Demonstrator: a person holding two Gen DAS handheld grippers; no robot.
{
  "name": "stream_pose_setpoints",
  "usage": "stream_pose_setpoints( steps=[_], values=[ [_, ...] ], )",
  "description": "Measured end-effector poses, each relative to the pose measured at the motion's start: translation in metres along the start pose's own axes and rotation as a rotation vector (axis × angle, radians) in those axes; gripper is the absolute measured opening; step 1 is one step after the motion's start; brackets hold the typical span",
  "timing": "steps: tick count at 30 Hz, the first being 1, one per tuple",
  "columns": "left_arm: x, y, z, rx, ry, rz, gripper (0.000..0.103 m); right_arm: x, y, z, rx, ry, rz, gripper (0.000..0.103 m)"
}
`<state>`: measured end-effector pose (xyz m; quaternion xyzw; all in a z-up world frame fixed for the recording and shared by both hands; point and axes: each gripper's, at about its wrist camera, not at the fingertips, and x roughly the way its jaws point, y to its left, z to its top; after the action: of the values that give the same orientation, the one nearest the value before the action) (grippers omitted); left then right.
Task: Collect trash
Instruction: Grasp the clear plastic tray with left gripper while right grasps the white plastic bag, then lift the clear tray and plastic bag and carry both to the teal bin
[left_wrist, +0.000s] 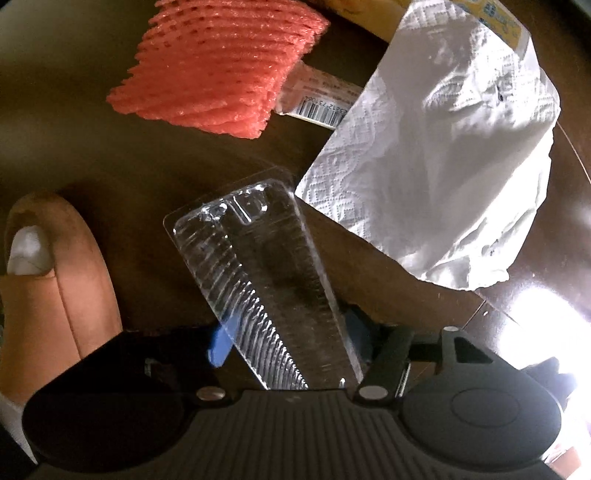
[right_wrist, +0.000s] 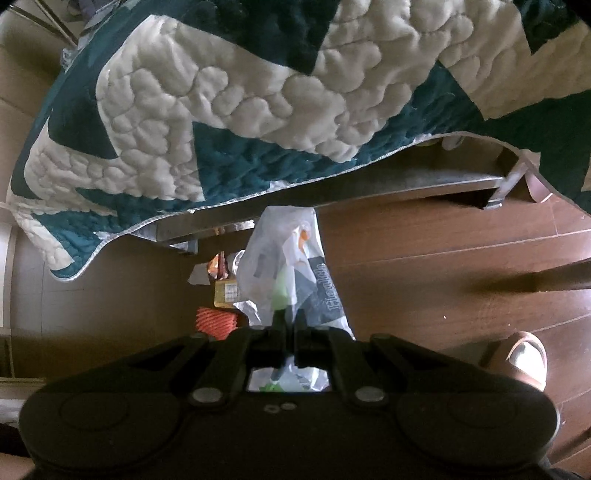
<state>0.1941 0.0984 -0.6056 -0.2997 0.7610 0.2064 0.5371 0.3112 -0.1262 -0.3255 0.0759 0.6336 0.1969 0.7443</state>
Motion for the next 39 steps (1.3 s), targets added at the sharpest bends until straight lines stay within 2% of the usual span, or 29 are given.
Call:
stream_pose_setpoints(
  steps=[1, 3, 9, 11, 15, 21, 30, 39],
  values=[
    [0.000, -0.001, -0.001, 0.008, -0.002, 0.002, 0.050, 0.000, 0.000, 0.000, 0.000, -0.003, -0.002, 0.003],
    [-0.003, -0.003, -0.002, 0.007, 0.002, -0.005, 0.045, -0.001, 0.001, 0.000, 0.001, -0.006, -0.003, 0.003],
    [-0.039, -0.013, -0.011, 0.048, -0.026, 0.012, 0.043, -0.006, 0.003, 0.000, -0.034, -0.036, -0.027, 0.003],
    [-0.061, -0.019, -0.020, 0.080, -0.046, 0.018, 0.043, -0.010, 0.003, 0.001, -0.040, -0.049, -0.030, 0.003],
    [-0.114, -0.026, -0.039, 0.132, -0.091, -0.016, 0.043, -0.019, 0.003, 0.000, -0.043, -0.072, -0.035, 0.003],
    [-0.211, -0.027, -0.073, 0.231, -0.241, -0.106, 0.043, -0.047, 0.011, -0.009, 0.003, -0.106, 0.027, 0.003],
    [-0.330, -0.039, -0.138, 0.340, -0.449, -0.207, 0.043, -0.144, 0.033, -0.045, -0.061, -0.226, 0.037, 0.003],
    [-0.440, -0.069, -0.225, 0.511, -0.683, -0.358, 0.043, -0.287, 0.042, -0.082, -0.168, -0.459, 0.029, 0.003]
  ],
)
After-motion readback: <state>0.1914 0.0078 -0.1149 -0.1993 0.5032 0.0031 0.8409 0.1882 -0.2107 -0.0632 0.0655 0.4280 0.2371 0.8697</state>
